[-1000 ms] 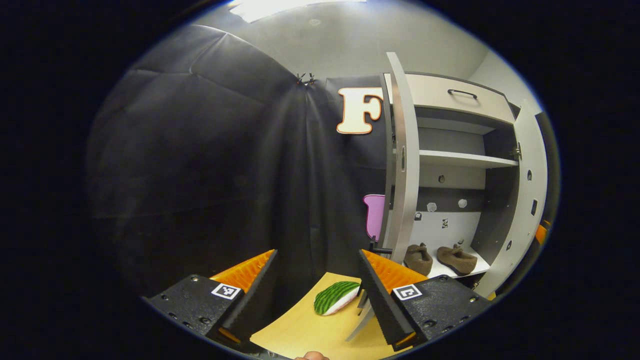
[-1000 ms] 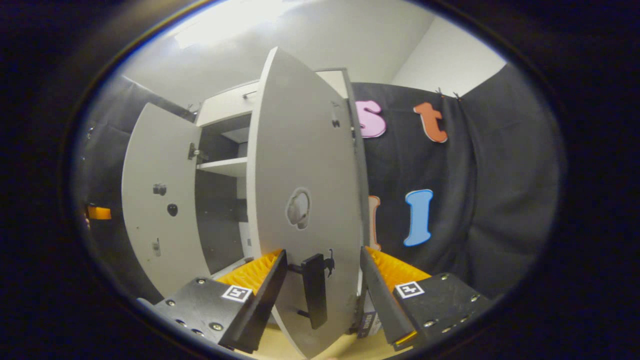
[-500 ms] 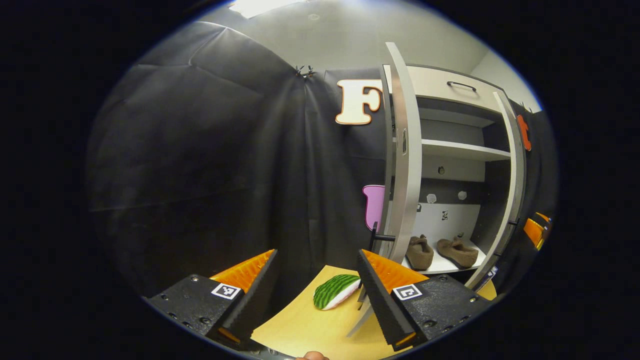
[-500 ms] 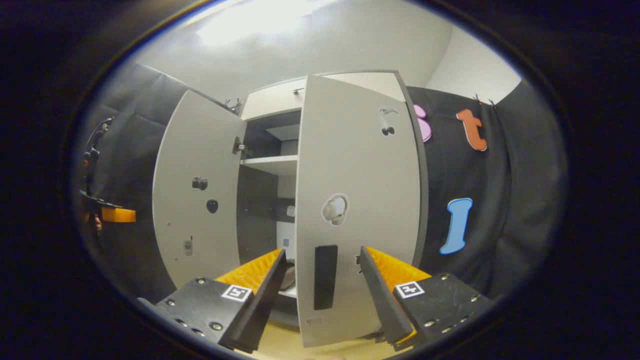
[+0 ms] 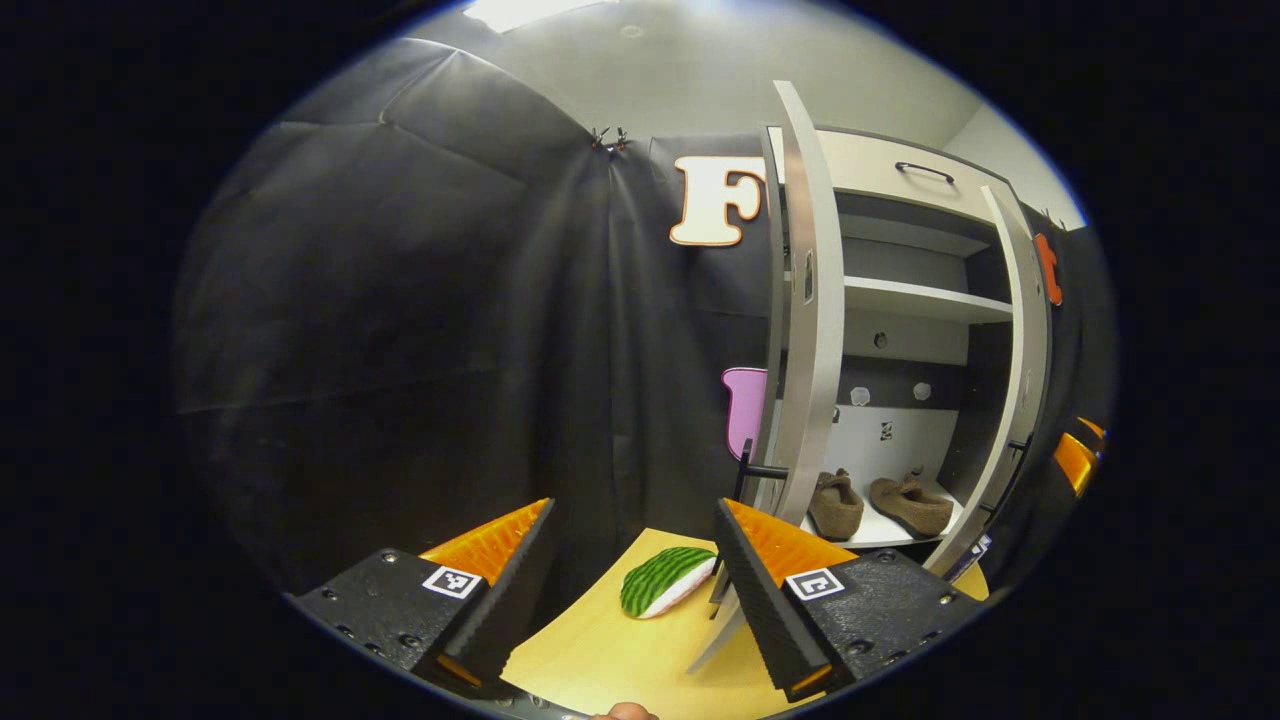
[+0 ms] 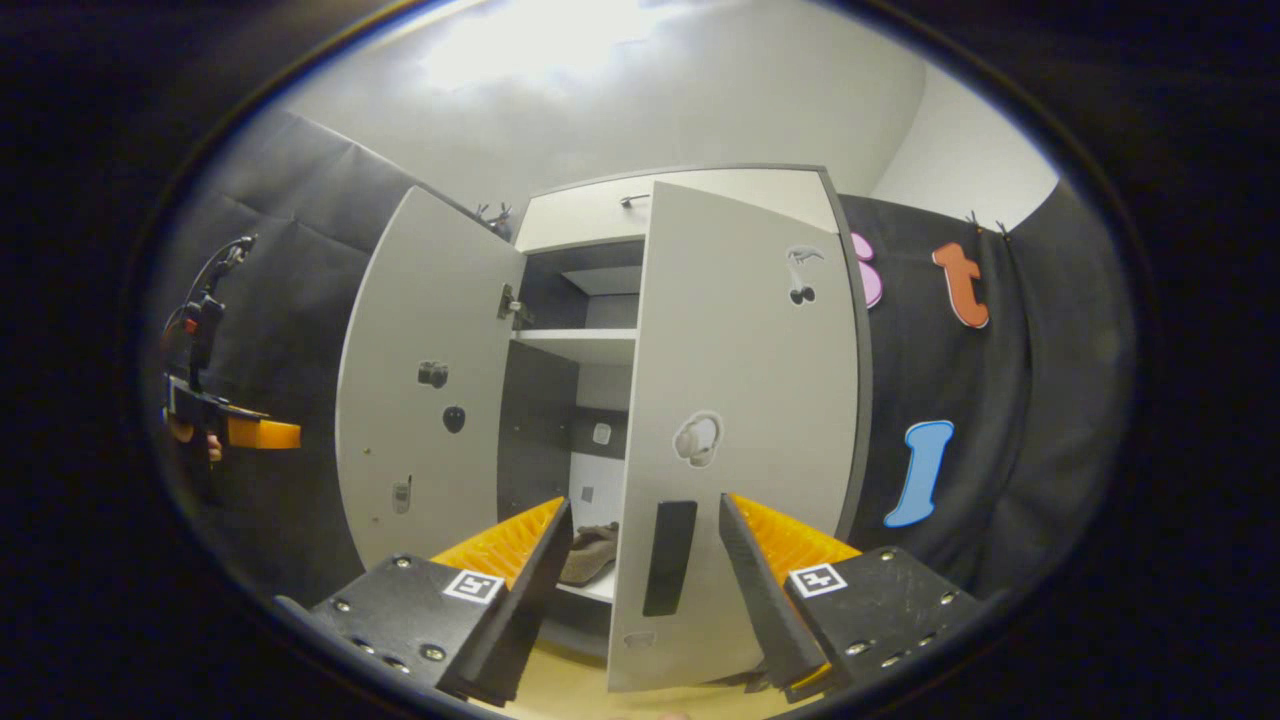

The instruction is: Grab one shoe with the right hand and put it into the shoe cabinet, grab the other shoe with the left hand and put it into the shoe cabinet; then close the right door with the right hand and the left door with the left hand.

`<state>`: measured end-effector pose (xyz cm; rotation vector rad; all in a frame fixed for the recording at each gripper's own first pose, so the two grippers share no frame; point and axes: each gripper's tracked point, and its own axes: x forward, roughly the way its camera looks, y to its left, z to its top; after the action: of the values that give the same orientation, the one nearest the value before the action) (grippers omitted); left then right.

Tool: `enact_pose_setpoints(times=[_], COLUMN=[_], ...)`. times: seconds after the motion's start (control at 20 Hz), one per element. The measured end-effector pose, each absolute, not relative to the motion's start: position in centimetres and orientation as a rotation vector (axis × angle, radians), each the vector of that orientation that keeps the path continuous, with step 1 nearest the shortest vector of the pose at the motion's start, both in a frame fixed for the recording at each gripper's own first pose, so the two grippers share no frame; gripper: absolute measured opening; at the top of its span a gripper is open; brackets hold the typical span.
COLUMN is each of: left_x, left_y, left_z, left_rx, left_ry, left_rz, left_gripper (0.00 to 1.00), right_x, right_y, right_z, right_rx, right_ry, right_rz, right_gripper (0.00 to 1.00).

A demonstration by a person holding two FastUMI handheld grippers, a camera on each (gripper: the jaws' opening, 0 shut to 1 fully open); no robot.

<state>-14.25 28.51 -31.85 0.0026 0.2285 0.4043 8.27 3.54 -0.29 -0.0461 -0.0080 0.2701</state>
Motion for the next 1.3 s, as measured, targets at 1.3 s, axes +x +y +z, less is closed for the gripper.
enact_pose_setpoints(times=[1.3], left_x=[-10.4], left_y=[25.8], left_z=[-35.4], left_rx=[0.002], left_ry=[0.281], left_rz=[0.343], left_gripper=[0.90], right_x=[6.9], right_y=[-1.2], right_z=[0.0], right_rx=[-0.042], right_ry=[-0.008], right_rz=[0.179], right_gripper=[0.87])
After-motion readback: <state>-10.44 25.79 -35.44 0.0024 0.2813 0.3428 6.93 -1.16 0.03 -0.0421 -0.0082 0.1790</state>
